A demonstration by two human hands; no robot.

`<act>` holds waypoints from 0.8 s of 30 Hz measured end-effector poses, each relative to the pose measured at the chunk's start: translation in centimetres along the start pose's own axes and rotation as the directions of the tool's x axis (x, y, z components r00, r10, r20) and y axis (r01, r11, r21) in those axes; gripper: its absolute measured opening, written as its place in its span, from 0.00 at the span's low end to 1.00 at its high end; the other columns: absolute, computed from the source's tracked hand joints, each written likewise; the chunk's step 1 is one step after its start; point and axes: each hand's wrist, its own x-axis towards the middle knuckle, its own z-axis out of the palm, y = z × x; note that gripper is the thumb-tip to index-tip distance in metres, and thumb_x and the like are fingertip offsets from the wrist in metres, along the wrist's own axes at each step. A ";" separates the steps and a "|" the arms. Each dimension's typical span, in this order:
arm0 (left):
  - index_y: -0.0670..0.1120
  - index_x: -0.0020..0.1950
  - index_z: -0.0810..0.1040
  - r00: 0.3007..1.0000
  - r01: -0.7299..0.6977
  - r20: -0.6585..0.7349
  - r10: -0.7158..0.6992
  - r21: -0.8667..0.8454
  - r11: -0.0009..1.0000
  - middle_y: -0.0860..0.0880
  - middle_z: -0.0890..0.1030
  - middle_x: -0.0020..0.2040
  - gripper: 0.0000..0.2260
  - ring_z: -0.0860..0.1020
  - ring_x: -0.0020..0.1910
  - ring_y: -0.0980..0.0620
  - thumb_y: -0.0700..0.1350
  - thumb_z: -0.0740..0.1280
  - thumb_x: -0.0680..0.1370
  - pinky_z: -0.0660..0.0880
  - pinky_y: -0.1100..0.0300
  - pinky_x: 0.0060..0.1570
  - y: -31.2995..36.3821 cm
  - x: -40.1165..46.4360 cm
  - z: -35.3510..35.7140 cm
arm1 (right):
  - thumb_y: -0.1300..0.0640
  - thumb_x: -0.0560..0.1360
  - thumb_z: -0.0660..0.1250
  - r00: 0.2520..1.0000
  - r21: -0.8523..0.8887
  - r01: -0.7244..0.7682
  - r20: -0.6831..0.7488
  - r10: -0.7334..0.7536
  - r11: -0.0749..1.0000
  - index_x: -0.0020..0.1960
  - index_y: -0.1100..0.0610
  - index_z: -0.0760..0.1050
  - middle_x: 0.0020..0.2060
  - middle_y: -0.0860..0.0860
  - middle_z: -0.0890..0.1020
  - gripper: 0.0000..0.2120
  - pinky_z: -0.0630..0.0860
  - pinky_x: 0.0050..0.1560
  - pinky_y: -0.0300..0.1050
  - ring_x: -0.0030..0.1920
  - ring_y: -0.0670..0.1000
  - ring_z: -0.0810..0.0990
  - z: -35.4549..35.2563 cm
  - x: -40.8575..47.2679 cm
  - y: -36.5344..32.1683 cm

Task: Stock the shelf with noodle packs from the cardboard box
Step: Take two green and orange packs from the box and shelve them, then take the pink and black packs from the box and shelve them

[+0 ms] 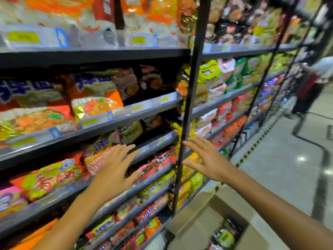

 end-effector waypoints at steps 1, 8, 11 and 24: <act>0.49 0.72 0.72 1.000 -0.007 0.028 0.007 0.010 1.000 0.47 0.70 0.73 0.27 0.68 0.72 0.40 0.64 0.59 0.79 0.65 0.41 0.70 1.2 0.4 1.2 | 0.31 0.77 0.57 0.999 0.002 -0.033 0.014 0.033 0.999 0.78 0.47 0.61 0.77 0.45 0.62 0.35 0.53 0.79 0.50 0.78 0.50 0.54 -0.2 -1.5 1.0; 0.47 0.68 0.75 0.986 -0.091 0.138 0.092 -0.011 0.996 0.45 0.74 0.69 0.31 0.71 0.69 0.39 0.67 0.52 0.79 0.64 0.40 0.70 11.4 3.4 8.2 | 0.29 0.78 0.53 0.978 -0.020 -0.168 0.123 0.170 0.986 0.79 0.43 0.57 0.78 0.44 0.60 0.34 0.52 0.79 0.53 0.79 0.51 0.53 -0.7 -11.3 9.6; 0.46 0.68 0.76 0.979 -0.086 0.183 0.095 -0.057 0.995 0.44 0.74 0.69 0.31 0.72 0.67 0.38 0.67 0.51 0.79 0.67 0.40 0.68 16.3 4.8 11.6 | 0.26 0.76 0.49 0.962 -0.009 -0.218 0.165 0.216 0.976 0.79 0.44 0.59 0.78 0.45 0.61 0.37 0.55 0.78 0.55 0.78 0.51 0.55 -1.5 -15.8 14.3; 0.50 0.74 0.70 0.891 0.050 0.452 0.035 -0.176 0.983 0.48 0.68 0.74 0.36 0.65 0.73 0.45 0.71 0.46 0.76 0.56 0.53 0.72 32.5 6.3 26.8 | 0.28 0.78 0.52 0.882 -0.017 -0.292 0.382 0.276 0.956 0.79 0.46 0.58 0.77 0.45 0.62 0.35 0.57 0.77 0.50 0.77 0.51 0.57 1.5 -28.0 32.1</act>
